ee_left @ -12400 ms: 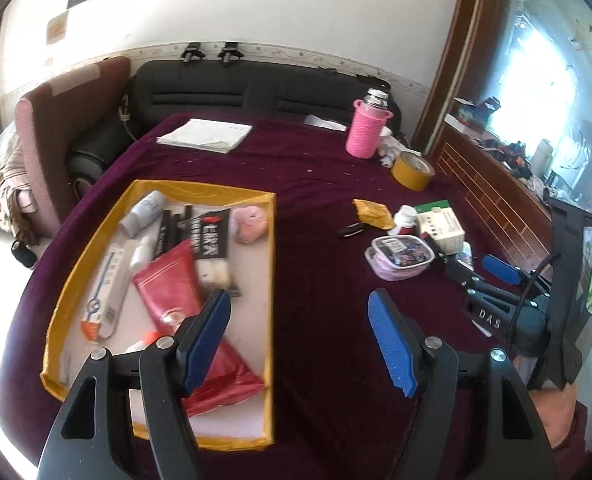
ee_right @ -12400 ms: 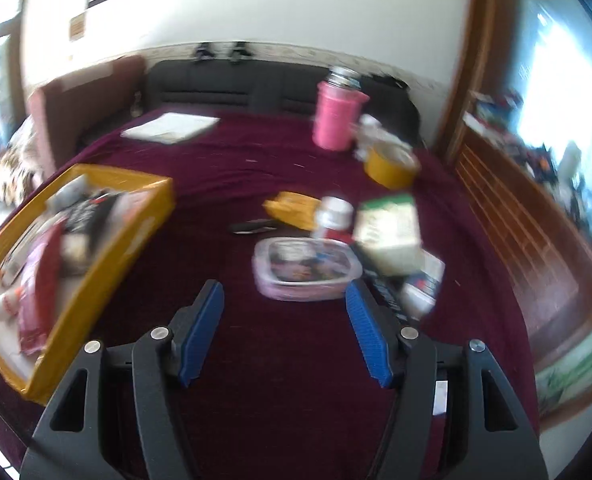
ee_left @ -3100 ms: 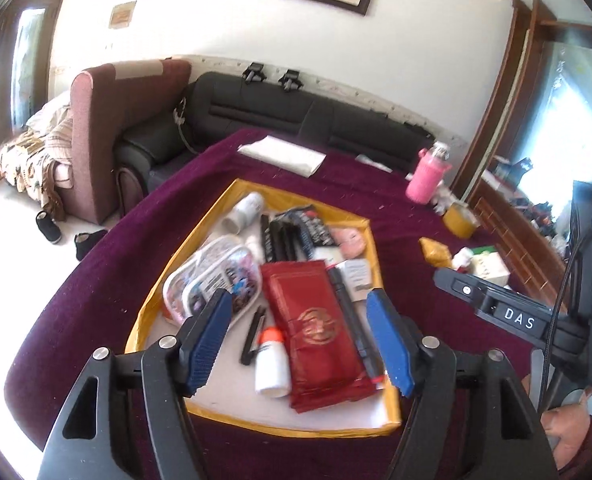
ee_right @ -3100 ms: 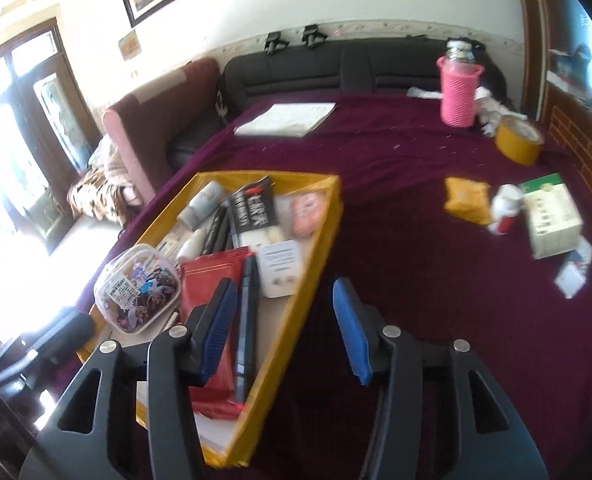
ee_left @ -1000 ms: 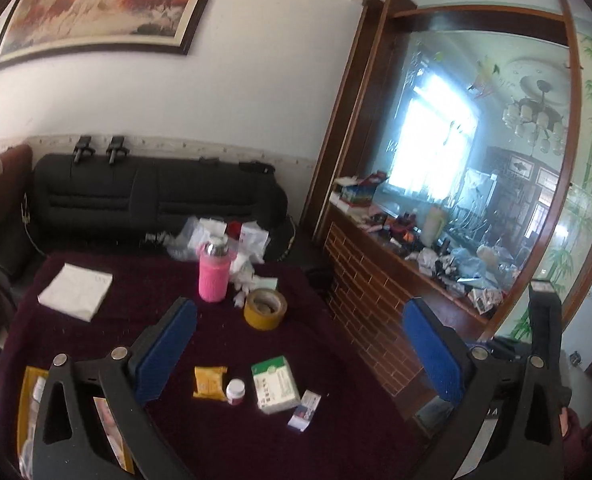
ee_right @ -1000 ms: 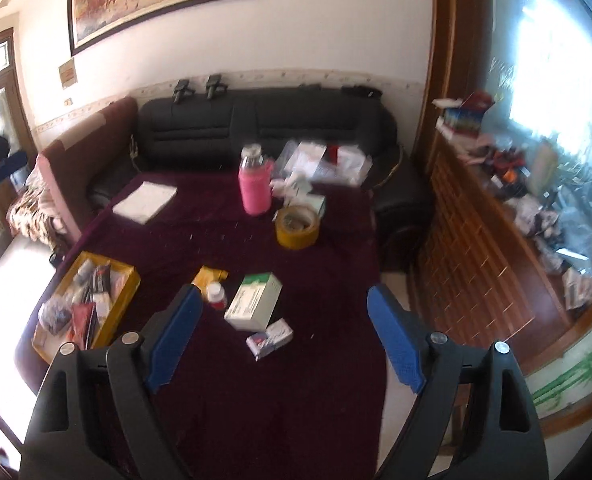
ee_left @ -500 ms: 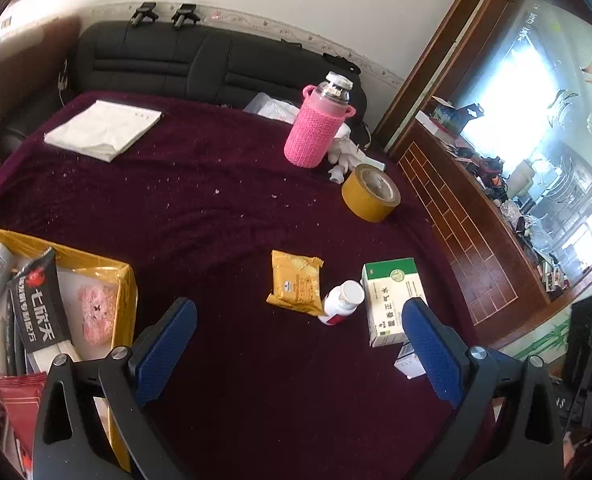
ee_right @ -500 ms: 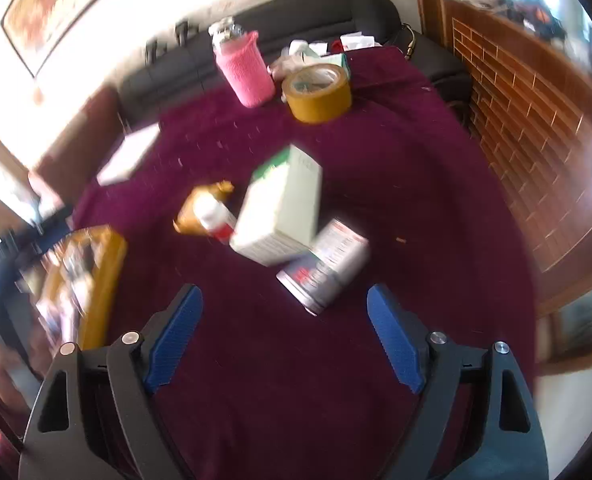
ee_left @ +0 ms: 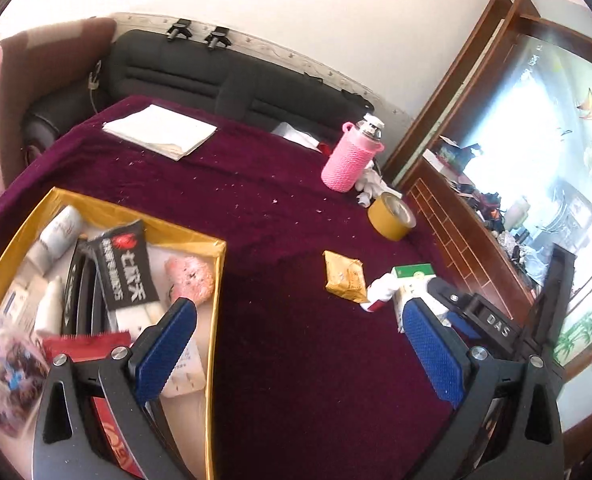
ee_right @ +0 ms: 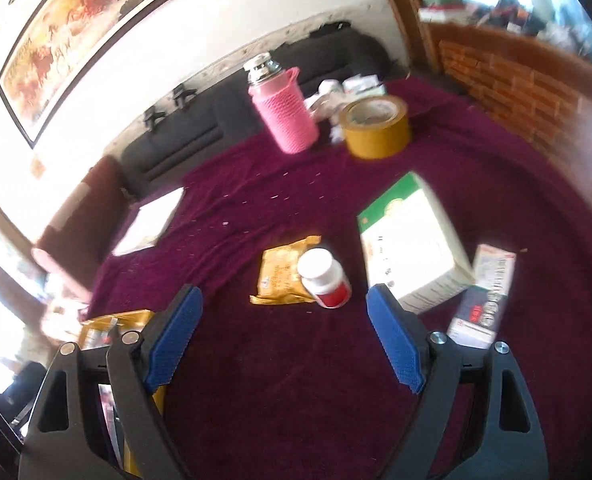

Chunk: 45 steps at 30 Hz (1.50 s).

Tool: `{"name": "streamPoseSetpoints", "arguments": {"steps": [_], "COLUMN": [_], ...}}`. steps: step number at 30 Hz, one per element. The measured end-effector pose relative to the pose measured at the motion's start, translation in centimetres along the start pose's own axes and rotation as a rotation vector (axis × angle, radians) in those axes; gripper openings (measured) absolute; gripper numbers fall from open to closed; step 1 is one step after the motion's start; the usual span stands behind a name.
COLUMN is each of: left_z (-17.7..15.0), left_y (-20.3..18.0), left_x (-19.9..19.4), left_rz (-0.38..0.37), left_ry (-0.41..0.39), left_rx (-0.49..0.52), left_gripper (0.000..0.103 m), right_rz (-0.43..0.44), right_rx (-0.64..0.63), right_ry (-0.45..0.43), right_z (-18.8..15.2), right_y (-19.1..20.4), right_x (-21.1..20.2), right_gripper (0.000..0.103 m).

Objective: Organize objects
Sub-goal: 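Move both open tools back over the table toward the remaining items, then grasp the white red-labelled bottle with the right tool while the left reaches the cracker packet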

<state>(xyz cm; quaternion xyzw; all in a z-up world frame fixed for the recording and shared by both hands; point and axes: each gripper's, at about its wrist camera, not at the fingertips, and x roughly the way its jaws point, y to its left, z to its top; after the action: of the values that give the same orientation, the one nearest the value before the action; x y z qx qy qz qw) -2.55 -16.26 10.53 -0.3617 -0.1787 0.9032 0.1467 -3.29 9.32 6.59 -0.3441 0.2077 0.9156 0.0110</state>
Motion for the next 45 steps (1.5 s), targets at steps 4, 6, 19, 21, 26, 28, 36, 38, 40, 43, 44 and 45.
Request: {"name": "streamPoseSetpoints", "arguments": {"steps": [4, 6, 19, 21, 26, 28, 36, 38, 40, 43, 44, 45], "left_z": [-1.8, -2.7, -5.5, -5.6, -4.4, -3.9, -2.4, -2.1, -1.8, -1.2, -1.0, -0.7], "left_y": [-1.6, -3.0, -4.5, -4.2, -3.9, -3.8, -1.3, -0.4, 0.2, 0.5, 0.4, 0.2], "left_x": [-1.0, -2.3, -6.4, -5.9, -3.5, -2.3, 1.1, 1.3, 1.6, 2.5, 2.7, 3.1], "left_rz": [0.026, 0.046, 0.056, 0.059, 0.035, 0.022, 0.011, 0.013, 0.030, 0.059, 0.056, 0.053], "left_ry": [-0.033, -0.063, -0.131, -0.112, -0.064, -0.036, 0.029, 0.035, 0.035, 0.050, 0.057, 0.063], "left_rx": [0.037, 0.068, -0.044, -0.059, -0.061, -0.065, -0.112, -0.134, -0.136, -0.126, -0.121, -0.112], "left_gripper": [0.101, 0.101, 0.101, 0.101, 0.101, 0.101, 0.101, 0.101, 0.101, 0.101, 0.101, 0.101], "right_rz": [-0.149, -0.230, -0.103, -0.037, 0.023, 0.021, -0.052, -0.063, -0.070, -0.066, -0.054, -0.034], "right_rx": [-0.110, -0.161, -0.243, -0.277, -0.390, -0.412, -0.514, -0.535, -0.539, -0.517, -0.487, -0.454], "right_ry": [-0.104, -0.205, -0.087, -0.070, -0.086, -0.072, 0.041, 0.069, 0.086, 0.164, 0.180, 0.177], "right_z": [-1.6, -2.8, -4.4, -4.7, -3.3, -2.1, 0.0, 0.0, 0.0, 0.1, 0.3, 0.5], "right_y": [0.0, -0.5, -5.6, -4.8, -2.1, -1.3, 0.5, 0.8, 1.1, 1.1, 0.7, 0.3], "right_x": [-3.2, -5.6, -9.0, -8.4, -6.9, -5.4, 4.0, 5.9, 7.4, 9.9, 10.2, 10.1], "right_gripper": [0.085, 0.085, 0.085, 0.084, 0.082, 0.082, 0.082, 0.082, 0.077, 0.032, 0.031, 0.031]}}
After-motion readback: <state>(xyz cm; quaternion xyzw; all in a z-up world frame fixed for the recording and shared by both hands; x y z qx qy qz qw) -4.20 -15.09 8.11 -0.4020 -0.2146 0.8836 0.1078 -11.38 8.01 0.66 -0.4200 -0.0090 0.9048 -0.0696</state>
